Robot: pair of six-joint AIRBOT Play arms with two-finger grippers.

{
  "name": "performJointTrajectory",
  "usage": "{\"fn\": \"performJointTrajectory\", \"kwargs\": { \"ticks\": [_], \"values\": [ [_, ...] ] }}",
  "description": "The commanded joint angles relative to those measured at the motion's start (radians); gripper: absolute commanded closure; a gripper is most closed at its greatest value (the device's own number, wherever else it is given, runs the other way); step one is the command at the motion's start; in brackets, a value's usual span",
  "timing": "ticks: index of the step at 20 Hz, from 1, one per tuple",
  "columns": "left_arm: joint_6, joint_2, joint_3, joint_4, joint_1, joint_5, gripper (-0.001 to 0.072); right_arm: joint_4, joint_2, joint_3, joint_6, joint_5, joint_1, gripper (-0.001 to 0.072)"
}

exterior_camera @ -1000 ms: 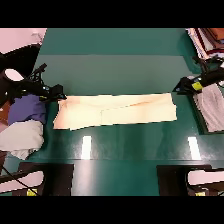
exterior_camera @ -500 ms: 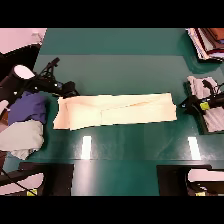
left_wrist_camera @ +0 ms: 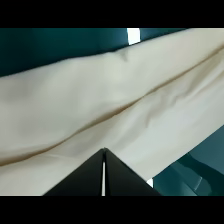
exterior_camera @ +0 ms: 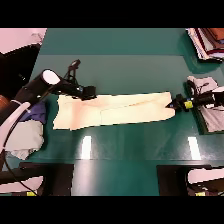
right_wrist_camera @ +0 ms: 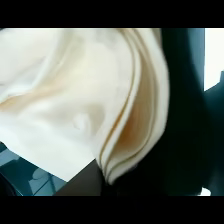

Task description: Fold the shirts.

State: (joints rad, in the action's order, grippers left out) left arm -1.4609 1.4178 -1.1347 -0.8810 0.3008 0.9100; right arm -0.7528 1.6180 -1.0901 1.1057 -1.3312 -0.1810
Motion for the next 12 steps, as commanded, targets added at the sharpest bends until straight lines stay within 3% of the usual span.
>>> {"fn": "performJointTrajectory", "kwargs": {
  "ticks": [1,6,12],
  "values": [
    [-0.009,0.09,-0.052,0.002,0.074,-0.028,0.0682,0.029,-0.074,-0.097,-0.009,-0.041,0.061,0.0697],
    [-0.029,0.236,-0.192,0.002,0.163,-0.027,0.0682,0.029,-0.249,-0.309,0.128,-0.04,0.207,0.0697],
    [-0.032,0.334,-0.28,-0.001,0.232,-0.026,0.0682,0.037,-0.279,-0.499,0.199,-0.035,0.393,0.0697]
  ]
}}
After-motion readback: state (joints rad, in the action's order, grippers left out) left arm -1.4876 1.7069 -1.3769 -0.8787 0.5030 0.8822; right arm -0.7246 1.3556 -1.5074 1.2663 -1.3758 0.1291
